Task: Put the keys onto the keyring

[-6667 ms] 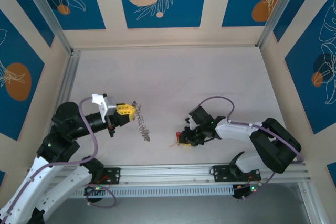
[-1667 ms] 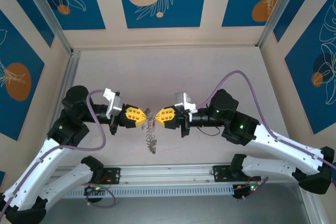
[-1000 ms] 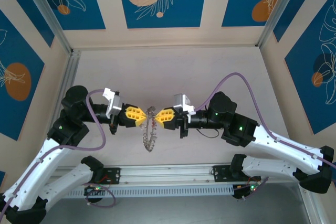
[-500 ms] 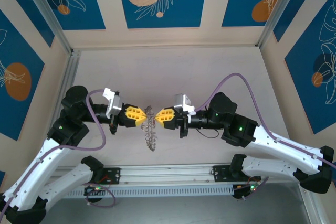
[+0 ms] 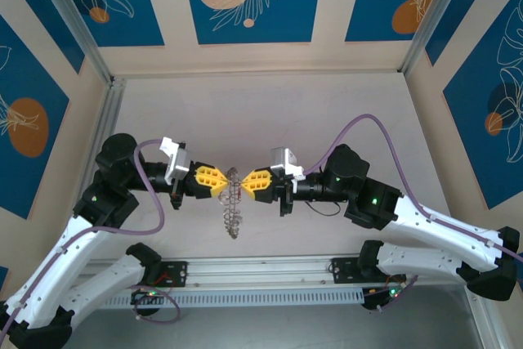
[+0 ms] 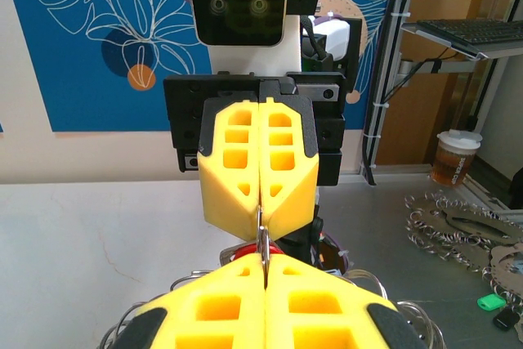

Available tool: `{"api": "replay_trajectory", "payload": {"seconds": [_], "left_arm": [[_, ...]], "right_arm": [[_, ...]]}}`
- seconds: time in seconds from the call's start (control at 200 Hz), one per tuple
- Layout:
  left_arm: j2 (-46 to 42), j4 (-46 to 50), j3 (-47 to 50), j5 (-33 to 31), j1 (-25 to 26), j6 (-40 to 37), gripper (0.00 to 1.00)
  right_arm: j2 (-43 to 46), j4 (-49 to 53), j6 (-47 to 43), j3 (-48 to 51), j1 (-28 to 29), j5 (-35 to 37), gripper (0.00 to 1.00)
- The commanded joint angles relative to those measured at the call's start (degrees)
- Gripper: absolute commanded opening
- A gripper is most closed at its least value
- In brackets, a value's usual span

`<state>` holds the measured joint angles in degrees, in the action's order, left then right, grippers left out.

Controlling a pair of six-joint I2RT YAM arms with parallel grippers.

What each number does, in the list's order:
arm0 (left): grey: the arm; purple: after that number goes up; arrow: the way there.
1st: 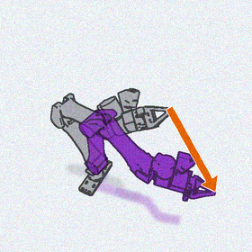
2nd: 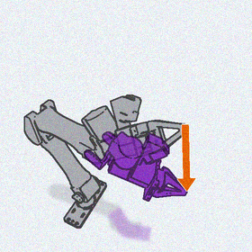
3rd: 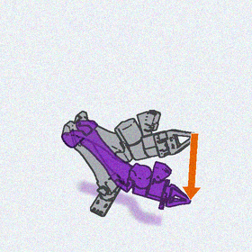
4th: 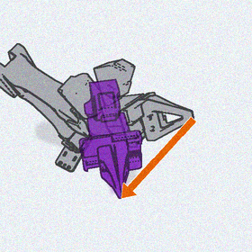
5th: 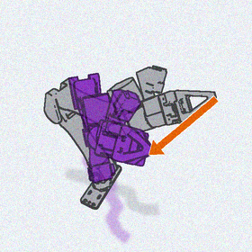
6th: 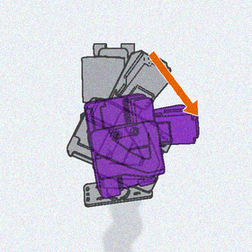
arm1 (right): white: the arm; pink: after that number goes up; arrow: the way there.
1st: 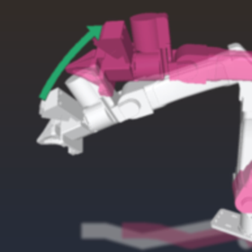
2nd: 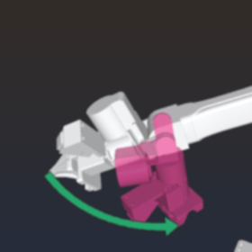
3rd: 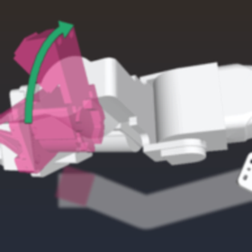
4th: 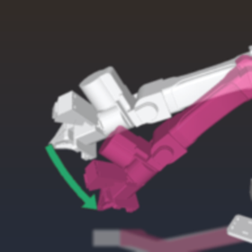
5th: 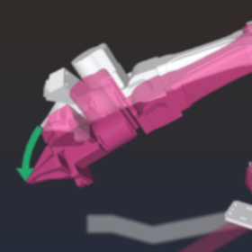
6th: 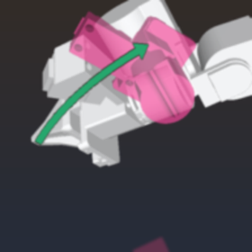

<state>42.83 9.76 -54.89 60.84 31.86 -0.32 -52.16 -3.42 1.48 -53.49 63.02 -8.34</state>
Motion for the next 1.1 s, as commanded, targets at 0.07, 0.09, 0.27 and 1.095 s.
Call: {"api": "replay_trajectory", "payload": {"seconds": [0.07,0.09,0.27,1.095], "left_arm": [[-0.8,-2.9,-0.2,0.2,-0.9,0.3,0.0],[-0.8,-2.9,-0.2,0.2,-0.8,0.3,0.0],[-1.0,-2.8,-0.2,-0.2,-0.8,0.2,0.0],[9.7,-24.1,-2.6,8.9,-1.1,12.5,0.0]], "right_arm": [[0.6,-2.7,-0.4,0.3,0.5,-0.5,0.0],[0.6,-2.7,-0.5,0.3,0.5,-0.6,0.0],[0.8,-2.1,-0.3,0.3,0.5,-0.2,0.0],[6.0,-2.3,-1.3,2.4,0.0,6.7,0.0]]}}
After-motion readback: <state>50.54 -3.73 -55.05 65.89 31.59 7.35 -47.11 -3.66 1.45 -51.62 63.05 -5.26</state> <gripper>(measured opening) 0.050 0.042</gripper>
